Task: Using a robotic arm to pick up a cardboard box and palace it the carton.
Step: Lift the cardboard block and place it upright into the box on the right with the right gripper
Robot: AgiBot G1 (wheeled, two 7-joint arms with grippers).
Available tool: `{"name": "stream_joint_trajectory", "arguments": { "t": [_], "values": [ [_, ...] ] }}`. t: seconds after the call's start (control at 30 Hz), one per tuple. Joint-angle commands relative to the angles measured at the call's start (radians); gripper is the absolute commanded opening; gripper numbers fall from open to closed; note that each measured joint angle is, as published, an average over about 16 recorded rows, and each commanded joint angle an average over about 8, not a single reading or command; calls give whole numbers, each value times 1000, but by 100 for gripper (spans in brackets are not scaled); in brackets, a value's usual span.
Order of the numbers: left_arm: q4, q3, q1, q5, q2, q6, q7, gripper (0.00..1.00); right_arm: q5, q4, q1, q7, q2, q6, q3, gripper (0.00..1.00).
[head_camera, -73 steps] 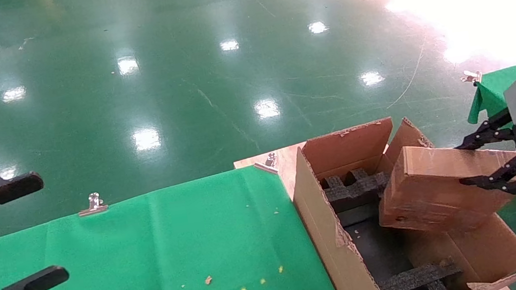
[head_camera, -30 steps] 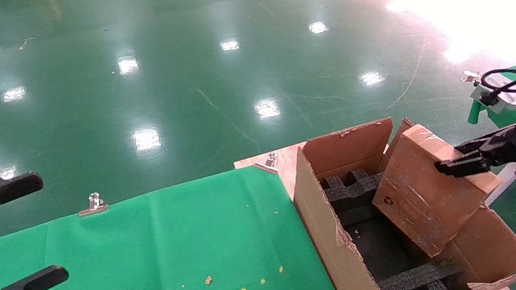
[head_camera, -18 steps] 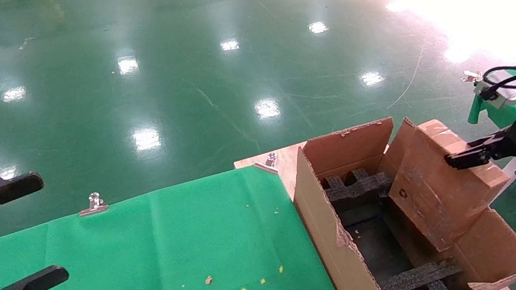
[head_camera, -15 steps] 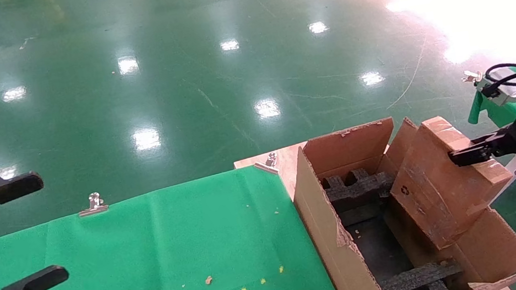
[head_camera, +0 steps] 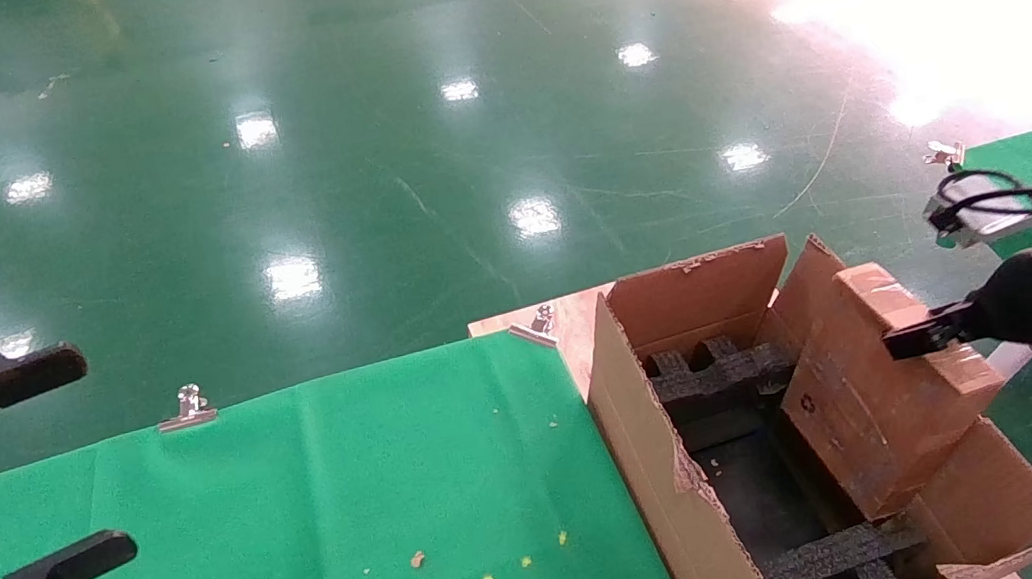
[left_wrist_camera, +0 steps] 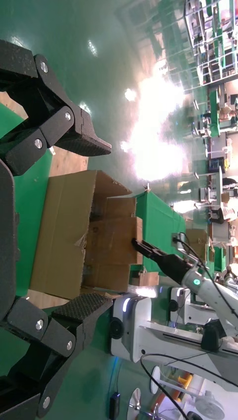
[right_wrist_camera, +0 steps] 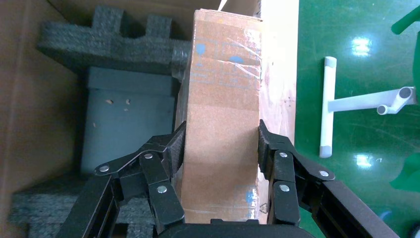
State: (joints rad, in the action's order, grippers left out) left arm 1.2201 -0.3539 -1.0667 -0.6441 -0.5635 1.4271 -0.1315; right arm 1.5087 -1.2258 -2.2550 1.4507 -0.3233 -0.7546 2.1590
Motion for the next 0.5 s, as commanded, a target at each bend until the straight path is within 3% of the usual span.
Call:
{"name": "stream_joint_trajectory", "arguments": {
  "t": [0.03,0.5],
  "values": [
    [0,0,0,0,0,0,0,100,17,-2,24,34,-13,30,11,0],
    [0,0,0,0,0,0,0,100,10,71,208,112,-138,184,47,0]
  ]
}}
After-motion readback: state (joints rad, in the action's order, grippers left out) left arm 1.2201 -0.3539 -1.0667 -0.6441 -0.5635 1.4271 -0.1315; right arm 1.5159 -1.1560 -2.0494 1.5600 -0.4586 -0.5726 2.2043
